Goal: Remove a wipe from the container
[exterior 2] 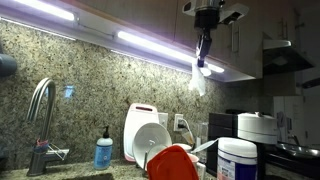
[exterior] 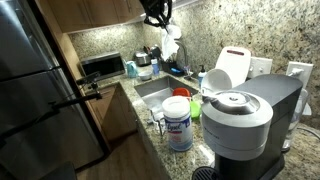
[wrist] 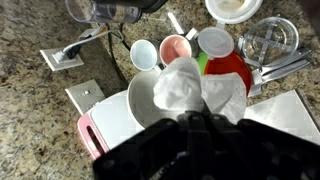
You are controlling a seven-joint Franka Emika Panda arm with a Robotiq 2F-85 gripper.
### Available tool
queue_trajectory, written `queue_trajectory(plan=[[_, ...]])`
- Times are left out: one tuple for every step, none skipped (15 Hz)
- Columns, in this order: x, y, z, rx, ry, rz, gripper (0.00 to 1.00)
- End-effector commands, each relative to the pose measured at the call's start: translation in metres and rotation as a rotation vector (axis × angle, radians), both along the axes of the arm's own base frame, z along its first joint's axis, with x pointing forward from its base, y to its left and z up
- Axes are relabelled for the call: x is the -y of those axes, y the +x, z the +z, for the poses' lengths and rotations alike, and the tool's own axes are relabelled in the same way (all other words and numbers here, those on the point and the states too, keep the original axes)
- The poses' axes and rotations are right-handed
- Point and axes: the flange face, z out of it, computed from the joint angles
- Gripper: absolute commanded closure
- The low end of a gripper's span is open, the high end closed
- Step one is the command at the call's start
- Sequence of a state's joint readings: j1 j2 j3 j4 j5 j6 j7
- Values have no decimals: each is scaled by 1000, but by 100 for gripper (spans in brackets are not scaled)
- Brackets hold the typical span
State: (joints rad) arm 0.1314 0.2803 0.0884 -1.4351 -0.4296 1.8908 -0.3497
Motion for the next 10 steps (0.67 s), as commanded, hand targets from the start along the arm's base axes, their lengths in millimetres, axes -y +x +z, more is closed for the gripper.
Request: queue_trajectory(plan=[[-3, 3, -9, -31, 11, 31, 99], [-6, 7, -23, -69, 28, 53, 99], [-9, 11, -38, -105, 50, 69, 99], [-9, 14, -51, -137, 75, 84, 99], [-11, 17, -67, -175, 101, 102, 99], [-11, 20, -81, -211, 110, 102, 99], [-12, 23, -96, -239, 138, 115, 99], [-12, 25, -108, -269, 138, 122, 99], [-10, 28, -120, -298, 142, 122, 99], [-7, 28, -128, -320, 149, 112, 99]])
